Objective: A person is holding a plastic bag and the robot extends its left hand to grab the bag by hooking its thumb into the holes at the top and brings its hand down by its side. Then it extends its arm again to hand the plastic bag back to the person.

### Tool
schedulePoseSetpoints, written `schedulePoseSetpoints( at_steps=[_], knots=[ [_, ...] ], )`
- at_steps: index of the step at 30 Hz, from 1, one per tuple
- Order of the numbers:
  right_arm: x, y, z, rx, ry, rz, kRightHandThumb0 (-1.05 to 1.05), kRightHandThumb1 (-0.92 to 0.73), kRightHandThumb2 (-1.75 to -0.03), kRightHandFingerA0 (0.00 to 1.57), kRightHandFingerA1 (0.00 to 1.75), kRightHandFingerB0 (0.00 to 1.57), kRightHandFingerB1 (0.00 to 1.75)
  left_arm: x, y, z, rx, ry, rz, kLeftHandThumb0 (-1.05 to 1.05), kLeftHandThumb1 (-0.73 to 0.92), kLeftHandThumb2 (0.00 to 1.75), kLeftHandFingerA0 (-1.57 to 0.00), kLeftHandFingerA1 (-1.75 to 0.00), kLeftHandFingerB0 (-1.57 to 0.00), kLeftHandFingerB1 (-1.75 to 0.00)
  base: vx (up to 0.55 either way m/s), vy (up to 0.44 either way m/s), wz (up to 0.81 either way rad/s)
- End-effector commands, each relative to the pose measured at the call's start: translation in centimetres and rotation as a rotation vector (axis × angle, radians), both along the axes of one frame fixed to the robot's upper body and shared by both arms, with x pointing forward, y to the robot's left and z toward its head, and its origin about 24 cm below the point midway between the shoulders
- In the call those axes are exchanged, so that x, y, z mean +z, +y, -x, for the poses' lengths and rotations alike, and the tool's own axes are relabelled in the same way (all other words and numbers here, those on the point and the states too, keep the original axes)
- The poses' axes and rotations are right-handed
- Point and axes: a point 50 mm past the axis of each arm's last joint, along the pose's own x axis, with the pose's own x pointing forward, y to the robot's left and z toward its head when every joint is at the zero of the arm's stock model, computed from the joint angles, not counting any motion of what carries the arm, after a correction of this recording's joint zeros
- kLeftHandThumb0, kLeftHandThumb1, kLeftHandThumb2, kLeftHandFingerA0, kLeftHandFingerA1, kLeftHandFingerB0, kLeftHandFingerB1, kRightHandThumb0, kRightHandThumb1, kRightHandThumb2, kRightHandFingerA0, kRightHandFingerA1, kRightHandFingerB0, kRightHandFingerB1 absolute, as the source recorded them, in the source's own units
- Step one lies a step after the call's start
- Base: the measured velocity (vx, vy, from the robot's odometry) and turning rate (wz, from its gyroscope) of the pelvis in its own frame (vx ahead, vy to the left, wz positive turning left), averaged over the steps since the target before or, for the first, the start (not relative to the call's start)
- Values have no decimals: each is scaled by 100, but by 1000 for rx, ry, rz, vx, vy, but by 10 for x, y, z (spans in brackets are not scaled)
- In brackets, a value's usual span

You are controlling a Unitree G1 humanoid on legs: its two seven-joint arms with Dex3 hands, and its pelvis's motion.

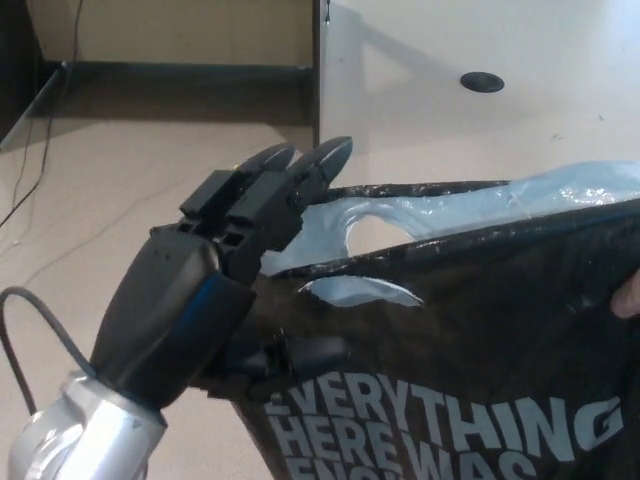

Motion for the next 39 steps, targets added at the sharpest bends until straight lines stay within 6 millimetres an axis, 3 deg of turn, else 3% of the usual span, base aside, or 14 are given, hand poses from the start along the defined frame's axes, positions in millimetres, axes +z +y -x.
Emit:
schedulePoseSetpoints(
  at_steps=[1,5,6,7,9,19,21,23,24,30,31,32,37,39],
  knots=[
    [1,-3,1,-5,-2,13,-32,-69,-61,67,54,60,42,7,-2,-12,61,-120,27,-70,43,81,-3,-19,-6,-16,0,0,0],
    [2,-3,0,-5,-3,10,-32,-69,-61,67,54,60,42,10,-8,-17,81,-161,24,-70,44,83,-3,-18,-4,-17,0,0,0],
    [2,-3,0,-7,-1,8,-32,-70,-61,66,54,60,41,10,-10,-18,84,-168,19,-72,56,57,0,-26,0,-22,0,0,0],
    [2,-3,0,-11,1,4,-32,-70,-61,66,54,60,41,10,-12,-18,85,-174,16,-72,56,57,0,-26,0,-22,0,0,0],
    [1,-3,0,-13,5,-1,-32,-70,-61,66,55,59,41,8,-18,-20,80,-180,12,-67,41,82,-2,-24,-2,-19,0,0,0],
    [3,-3,-5,-11,5,4,-33,-70,-61,66,56,60,41,-6,-43,-35,89,-165,-57,-73,45,84,-5,-24,-5,-16,0,0,0],
    [4,-3,-6,1,-3,4,-33,-70,-62,66,59,60,41,-9,-50,-40,89,-157,-83,-74,52,56,-5,-28,-2,-25,0,0,0],
    [4,-2,-7,-1,-5,5,-33,-70,-61,66,60,61,41,-10,-53,-41,91,-161,-94,-74,52,56,-5,-29,-2,-25,0,0,0],
    [4,-2,-7,-1,-7,6,-33,-70,-61,67,60,61,42,-11,-55,-42,92,-162,-101,-68,42,82,-3,-29,-3,-18,0,0,0],
    [5,-3,-7,9,-16,18,-33,-70,-61,66,63,61,41,-14,-60,-45,104,-208,-125,-66,42,73,-10,-41,-6,-24,0,0,0],
    [5,-3,-7,9,-16,18,-33,-69,-61,66,63,61,41,-14,-60,-46,108,-216,-118,-33,31,88,0,-48,0,-49,0,0,0],
    [5,-3,-7,9,-14,19,-33,-70,-61,66,62,60,41,-14,-60,-46,111,-225,-112,-61,45,71,-17,-42,-8,-34,0,0,0],
    [5,-2,-8,7,-18,13,-33,-70,-61,67,62,60,41,-10,-58,-50,146,-322,-75,-52,49,75,-31,-46,-16,-38,0,0,0],
    [5,-2,-8,8,-16,17,-33,-70,-61,68,62,60,41,-9,-58,-51,152,-337,-63,-43,63,60,-40,-38,-27,-30,0,0,0]
  ],
)
